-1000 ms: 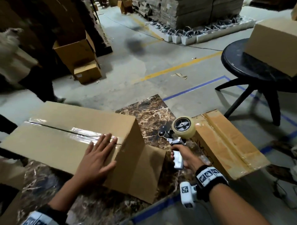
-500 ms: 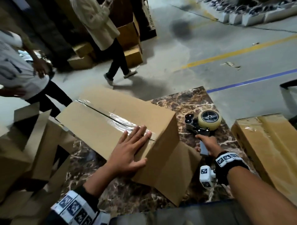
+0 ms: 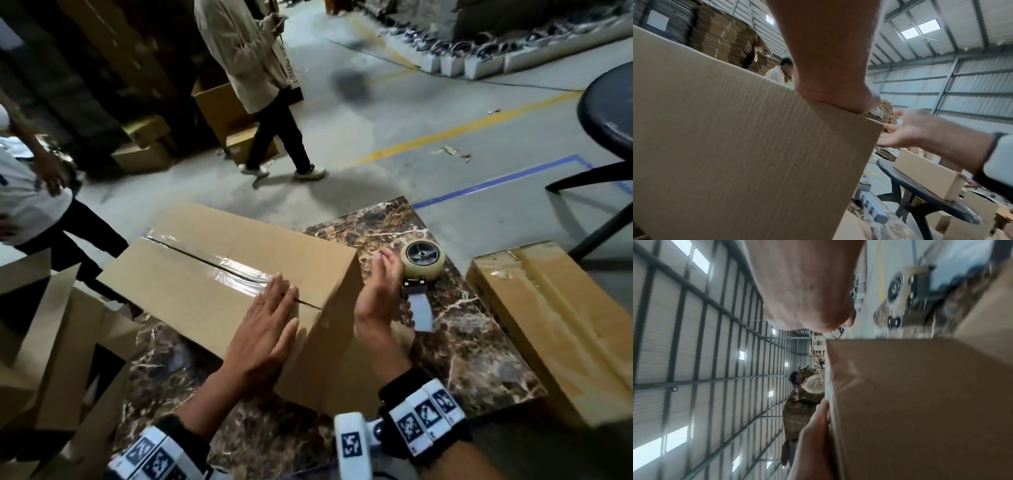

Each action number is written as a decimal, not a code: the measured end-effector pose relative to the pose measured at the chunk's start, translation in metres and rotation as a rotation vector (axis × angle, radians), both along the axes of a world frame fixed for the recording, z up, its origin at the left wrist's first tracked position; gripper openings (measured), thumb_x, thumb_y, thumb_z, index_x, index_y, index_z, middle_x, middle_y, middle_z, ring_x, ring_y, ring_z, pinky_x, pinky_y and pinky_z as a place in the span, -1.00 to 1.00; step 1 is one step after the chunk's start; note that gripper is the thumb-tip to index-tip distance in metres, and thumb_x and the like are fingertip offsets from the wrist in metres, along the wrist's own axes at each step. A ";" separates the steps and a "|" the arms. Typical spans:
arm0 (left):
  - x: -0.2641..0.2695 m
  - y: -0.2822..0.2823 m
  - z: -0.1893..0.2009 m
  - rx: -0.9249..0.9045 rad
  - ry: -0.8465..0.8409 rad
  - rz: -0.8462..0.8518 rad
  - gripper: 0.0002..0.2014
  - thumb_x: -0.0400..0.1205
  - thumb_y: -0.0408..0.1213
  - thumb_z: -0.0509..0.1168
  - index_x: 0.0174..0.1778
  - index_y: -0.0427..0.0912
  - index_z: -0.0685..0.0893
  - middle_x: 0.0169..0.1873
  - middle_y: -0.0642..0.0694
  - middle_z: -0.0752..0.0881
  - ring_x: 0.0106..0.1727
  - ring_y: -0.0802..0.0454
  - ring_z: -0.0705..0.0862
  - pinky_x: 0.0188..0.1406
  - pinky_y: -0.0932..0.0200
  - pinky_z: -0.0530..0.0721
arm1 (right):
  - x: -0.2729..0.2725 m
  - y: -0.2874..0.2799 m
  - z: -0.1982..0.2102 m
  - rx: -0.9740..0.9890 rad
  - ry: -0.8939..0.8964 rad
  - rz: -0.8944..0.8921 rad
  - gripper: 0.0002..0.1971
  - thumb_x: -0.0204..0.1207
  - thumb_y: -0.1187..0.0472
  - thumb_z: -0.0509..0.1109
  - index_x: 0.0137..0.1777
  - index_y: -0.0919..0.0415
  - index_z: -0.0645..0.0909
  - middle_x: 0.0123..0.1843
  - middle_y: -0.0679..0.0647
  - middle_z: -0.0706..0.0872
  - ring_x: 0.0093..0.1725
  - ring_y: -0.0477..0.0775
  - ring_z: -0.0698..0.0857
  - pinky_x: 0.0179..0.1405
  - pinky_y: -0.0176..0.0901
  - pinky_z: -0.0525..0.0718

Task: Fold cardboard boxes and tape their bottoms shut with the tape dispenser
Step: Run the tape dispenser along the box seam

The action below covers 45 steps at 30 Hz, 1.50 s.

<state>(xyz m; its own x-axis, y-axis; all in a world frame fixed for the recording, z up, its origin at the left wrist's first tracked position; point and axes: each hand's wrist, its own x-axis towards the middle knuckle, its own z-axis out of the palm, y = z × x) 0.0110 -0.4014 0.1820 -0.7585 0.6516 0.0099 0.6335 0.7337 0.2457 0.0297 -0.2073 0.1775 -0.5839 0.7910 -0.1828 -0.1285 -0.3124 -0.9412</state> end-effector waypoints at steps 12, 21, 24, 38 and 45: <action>-0.031 -0.021 -0.009 -0.144 -0.031 -0.060 -0.08 0.56 0.36 -0.57 0.75 -0.12 -0.02 0.72 -0.03 -0.09 0.73 0.08 -0.19 0.72 0.07 -0.14 | -0.021 -0.070 -0.021 0.096 -0.115 0.145 -0.10 0.53 -0.42 -0.08 0.76 0.08 -0.15 0.78 0.06 0.00 0.69 -0.04 0.15 0.65 -0.14 0.17; -0.079 -0.055 0.012 -0.108 -0.023 -0.407 -0.15 0.60 0.38 -0.48 0.74 -0.05 -0.07 0.71 0.03 -0.15 0.72 0.14 -0.25 0.68 0.16 -0.25 | 0.009 -0.066 -0.009 0.037 -0.431 -0.057 -0.35 0.72 -0.26 -0.02 0.64 0.14 0.34 0.55 0.18 0.51 0.48 0.24 0.51 0.42 0.10 0.47; -0.081 -0.055 0.001 -0.108 0.012 -0.239 -0.13 0.62 0.35 -0.40 0.74 -0.17 -0.05 0.71 -0.09 -0.16 0.72 0.01 -0.25 0.67 0.14 -0.27 | -0.020 -0.079 0.015 0.211 -0.564 0.135 -0.09 0.51 -0.36 0.33 0.70 0.15 0.15 0.60 0.14 0.45 0.52 0.23 0.48 0.47 0.11 0.48; -0.122 -0.069 0.004 -0.192 -0.082 -0.169 0.04 0.43 0.47 -0.51 0.73 -0.18 -0.25 0.69 -0.09 -0.35 0.69 0.02 -0.38 0.67 0.03 -0.28 | -0.015 -0.099 0.001 0.648 -0.884 0.224 -0.24 0.73 -0.12 0.15 0.75 0.01 -0.21 0.67 0.26 0.32 0.54 0.31 0.44 0.35 0.11 0.52; -0.135 -0.073 0.000 -0.175 -0.055 -0.236 0.21 0.26 0.51 -0.76 0.72 -0.25 -0.23 0.70 -0.19 -0.32 0.68 -0.03 -0.39 0.64 0.04 -0.32 | -0.060 -0.140 0.015 1.075 -1.202 0.338 -0.10 0.59 -0.41 -0.05 0.72 0.06 -0.34 0.73 0.29 -0.37 0.70 0.37 -0.36 0.53 0.61 -0.31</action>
